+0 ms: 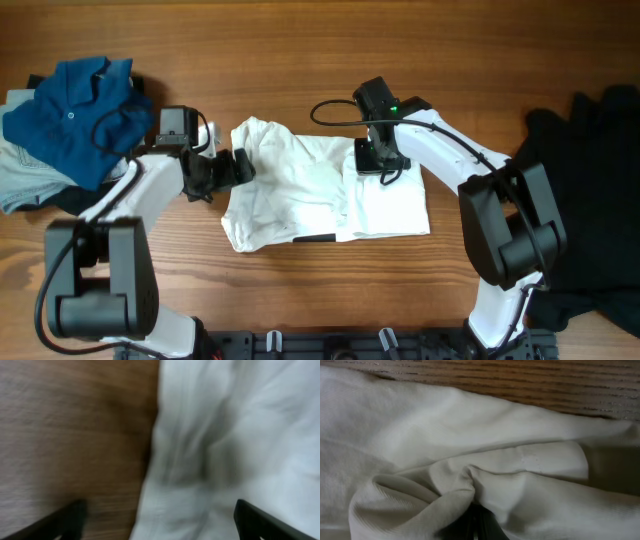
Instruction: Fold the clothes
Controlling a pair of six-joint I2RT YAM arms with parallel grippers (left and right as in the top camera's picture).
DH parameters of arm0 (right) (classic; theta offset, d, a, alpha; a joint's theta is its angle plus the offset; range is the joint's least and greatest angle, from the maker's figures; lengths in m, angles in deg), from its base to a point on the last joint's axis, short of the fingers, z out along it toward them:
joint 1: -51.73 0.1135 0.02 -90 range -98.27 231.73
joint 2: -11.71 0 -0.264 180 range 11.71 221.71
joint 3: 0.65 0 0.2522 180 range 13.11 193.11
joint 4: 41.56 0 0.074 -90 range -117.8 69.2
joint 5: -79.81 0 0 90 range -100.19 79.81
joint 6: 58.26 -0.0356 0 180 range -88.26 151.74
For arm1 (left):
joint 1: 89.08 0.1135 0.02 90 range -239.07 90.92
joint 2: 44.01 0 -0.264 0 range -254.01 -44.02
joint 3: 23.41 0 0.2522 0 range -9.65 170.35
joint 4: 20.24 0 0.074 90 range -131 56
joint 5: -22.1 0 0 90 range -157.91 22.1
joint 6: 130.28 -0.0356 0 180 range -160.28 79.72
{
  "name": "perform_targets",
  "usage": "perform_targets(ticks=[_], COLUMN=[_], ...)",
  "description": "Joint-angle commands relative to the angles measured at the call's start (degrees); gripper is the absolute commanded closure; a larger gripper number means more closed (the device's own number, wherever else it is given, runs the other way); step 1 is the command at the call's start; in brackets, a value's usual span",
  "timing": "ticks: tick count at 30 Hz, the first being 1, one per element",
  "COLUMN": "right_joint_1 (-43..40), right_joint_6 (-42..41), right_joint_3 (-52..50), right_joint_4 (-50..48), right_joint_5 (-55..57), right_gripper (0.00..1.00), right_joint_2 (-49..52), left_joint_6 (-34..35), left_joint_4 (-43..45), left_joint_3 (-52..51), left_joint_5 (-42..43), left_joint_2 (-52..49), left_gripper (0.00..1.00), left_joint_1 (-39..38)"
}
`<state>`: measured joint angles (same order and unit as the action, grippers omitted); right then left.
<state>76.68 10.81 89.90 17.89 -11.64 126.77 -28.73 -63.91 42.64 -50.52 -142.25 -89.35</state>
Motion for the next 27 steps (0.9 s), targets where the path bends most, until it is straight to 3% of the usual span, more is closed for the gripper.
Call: perform_targets(ticks=[1, 4, 10, 18, 22, 23, 25, 27], right_joint_1=[0.1, 0.1, 0.1, 0.1, 0.1, 0.1, 0.1, 0.1], right_joint_6=[-0.1, -0.1, -0.1, -0.1, -0.1, -0.1, -0.1, -0.1], right_joint_3=[-0.4, -0.4, -0.4, -0.4, -0.4, -0.4, -0.3, 0.0], right_joint_4=[0.0, -0.1, 0.0, -0.1, 0.0, 0.0, 0.0, 0.4], right_joint_5=[0.3, 0.3, 0.3, 0.3, 0.3, 0.3, 0.3, 0.3], right_gripper=[0.96, 0.95, 0.95, 0.95, 0.96, 0.96, 0.96, 0.96], right_joint_2=[2.1, 2.1, 2.1, 2.1, 2.1, 2.1, 2.0, 1.6], left_joint_6=[-5.5, -10.4, -17.6, -17.5, -16.8, -16.7, -16.4, -12.7], left_joint_4=[0.1, -0.3, -4.8, -8.8, -8.5, -8.1, -7.4, -6.5], left_joint_3=[-0.4, -0.4, -0.4, -1.5, -1.7, -1.7, -1.7, -1.6], left_joint_5=[3.2, 7.2, 7.0, 4.6, 4.6, 4.6, 4.6, 1.6], left_joint_2=[-5.6, -8.0, -9.8, -9.9, -9.9, -9.9, -9.9, -9.9], left_gripper=[0.05, 0.09, 0.19, 0.31, 0.55, 0.71, 0.96, 0.96], left_joint_1=[-0.3, -0.8, -5.3, -8.9, -8.9, -8.8, -8.8, -8.8])
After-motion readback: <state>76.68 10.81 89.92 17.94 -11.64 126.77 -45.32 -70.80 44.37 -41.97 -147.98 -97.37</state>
